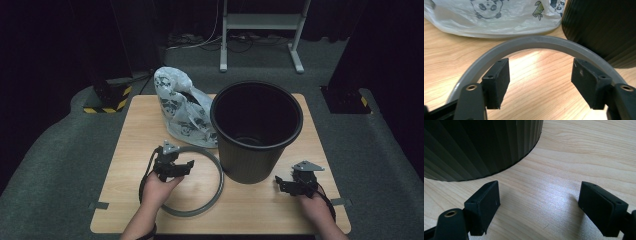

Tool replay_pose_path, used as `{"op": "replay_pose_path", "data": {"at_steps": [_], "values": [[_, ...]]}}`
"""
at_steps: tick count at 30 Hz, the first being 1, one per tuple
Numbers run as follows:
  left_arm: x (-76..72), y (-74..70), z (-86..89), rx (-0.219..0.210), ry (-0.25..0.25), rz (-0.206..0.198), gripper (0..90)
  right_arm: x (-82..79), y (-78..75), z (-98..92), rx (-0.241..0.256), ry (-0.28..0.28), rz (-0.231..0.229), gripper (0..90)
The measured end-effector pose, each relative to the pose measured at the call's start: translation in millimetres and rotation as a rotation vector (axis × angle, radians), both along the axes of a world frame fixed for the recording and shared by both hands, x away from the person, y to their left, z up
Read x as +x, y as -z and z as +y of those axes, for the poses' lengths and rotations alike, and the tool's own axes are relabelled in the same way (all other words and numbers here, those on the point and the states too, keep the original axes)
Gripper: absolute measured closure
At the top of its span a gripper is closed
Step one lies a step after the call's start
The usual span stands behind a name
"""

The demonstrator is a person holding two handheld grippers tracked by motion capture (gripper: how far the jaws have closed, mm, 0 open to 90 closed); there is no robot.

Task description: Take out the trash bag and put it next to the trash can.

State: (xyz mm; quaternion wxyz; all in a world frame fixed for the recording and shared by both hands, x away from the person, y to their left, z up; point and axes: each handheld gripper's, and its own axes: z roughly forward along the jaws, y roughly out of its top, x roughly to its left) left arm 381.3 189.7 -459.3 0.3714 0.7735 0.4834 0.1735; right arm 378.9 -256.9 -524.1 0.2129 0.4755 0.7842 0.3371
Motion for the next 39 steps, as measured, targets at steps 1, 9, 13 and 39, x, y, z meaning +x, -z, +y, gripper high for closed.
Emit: {"op": "replay_pose_path", "data": {"at_steps": [1,9,13,39], "values": [[-1.5,0.6,2.1,-0.014,0.002,0.003,30.5,-0.2,0.0,0.3,0.003,0.002,0.002,17.2],[-8.3,6.3,12.1,0.027,0.040,0.008,25.8,0.0,0.1,0.3,0.004,-0.003,0.002,17.2],[-9.7,4.7,17.1,0.010,0.036,0.014,23.0,-0.1,0.0,0.5,0.004,-0.003,0.003,17.1],[-17.5,18.8,75.5,-0.020,-0.105,0.121,15.5,0.4,0.0,1.0,0.002,-0.018,0.003,17.1]]}}
